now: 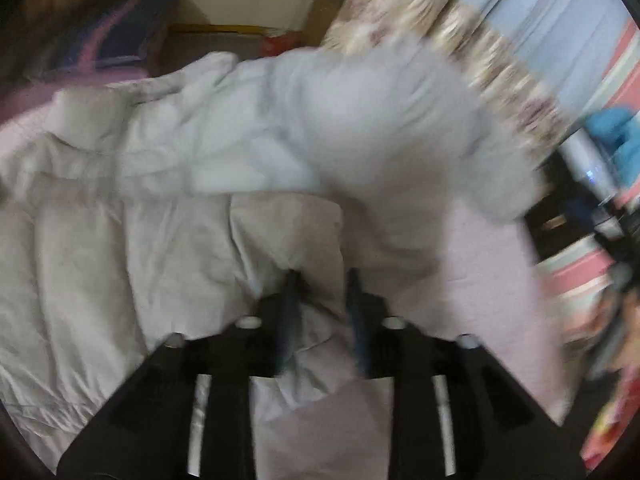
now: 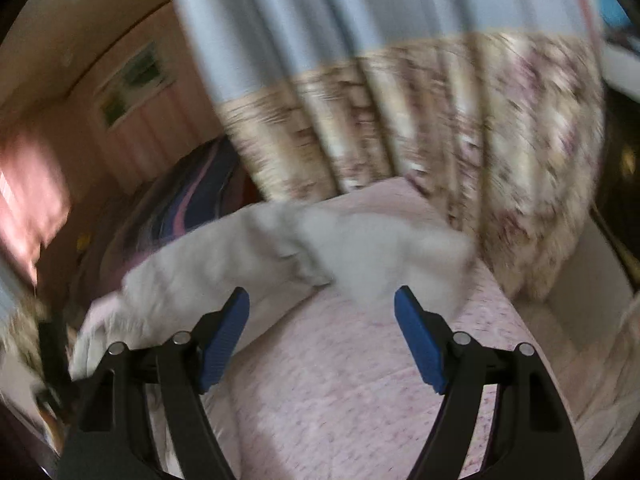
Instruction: Fold large clothes
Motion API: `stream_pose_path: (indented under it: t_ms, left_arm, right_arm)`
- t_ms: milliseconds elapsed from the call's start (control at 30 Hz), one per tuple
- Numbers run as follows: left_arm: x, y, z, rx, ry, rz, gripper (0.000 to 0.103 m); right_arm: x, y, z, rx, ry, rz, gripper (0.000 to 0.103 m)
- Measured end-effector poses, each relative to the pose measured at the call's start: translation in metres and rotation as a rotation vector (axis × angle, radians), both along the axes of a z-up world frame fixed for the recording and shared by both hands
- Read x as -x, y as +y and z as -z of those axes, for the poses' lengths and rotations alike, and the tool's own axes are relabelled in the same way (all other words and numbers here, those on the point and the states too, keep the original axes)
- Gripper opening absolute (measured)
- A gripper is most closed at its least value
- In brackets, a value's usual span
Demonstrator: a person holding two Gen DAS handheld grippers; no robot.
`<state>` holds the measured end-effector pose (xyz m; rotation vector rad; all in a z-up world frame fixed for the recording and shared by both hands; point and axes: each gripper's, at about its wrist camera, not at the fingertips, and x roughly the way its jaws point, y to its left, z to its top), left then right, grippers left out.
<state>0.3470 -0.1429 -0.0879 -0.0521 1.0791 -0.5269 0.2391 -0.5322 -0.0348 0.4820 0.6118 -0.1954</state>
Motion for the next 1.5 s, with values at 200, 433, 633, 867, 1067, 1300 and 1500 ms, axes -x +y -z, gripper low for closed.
stream_pose_path:
  t_ms: [200, 433, 633, 867, 1067, 1300, 1500]
  left_arm:
    - [0.042, 0.046, -0.051, -0.141, -0.237, -0.077, 0.093]
    - [0.061, 0.159, -0.094, -0.297, -0.379, -0.321, 0.095]
    - [0.07, 0.23, -0.093, -0.299, -0.355, -0.429, 0.095]
    - [0.062, 0.267, -0.09, -0.306, -0.382, -0.476, 0.097]
    - [0.044, 0.271, -0.074, -0.264, -0.318, -0.479, 0.097]
    - [0.064, 0.278, -0.085, -0.242, -0.356, -0.47, 0.097]
    - [0.083, 0.304, -0.099, -0.222, -0.385, -0.528, 0.1]
  right_arm:
    - [-0.022, -0.052, 0.056, -0.015, 0.129, 0.098, 0.082]
    - [-0.067, -0.065, 0.103, -0.148, 0.09, 0.008, 0.011]
    - [-0.054, -0.06, 0.009, 0.082, 0.005, 0.082, 0.005]
    - [-0.033, -0.085, -0.093, 0.312, 0.227, 0.257, 0.005]
    - [-0.035, 0.0, -0.105, 0.422, 0.277, 0.159, 0.006]
    - [-0.041, 0.201, -0.134, 0.219, 0.036, -0.382, 0.006]
    - [-0.06, 0.35, -0.119, 0.107, -0.067, -0.601, 0.006]
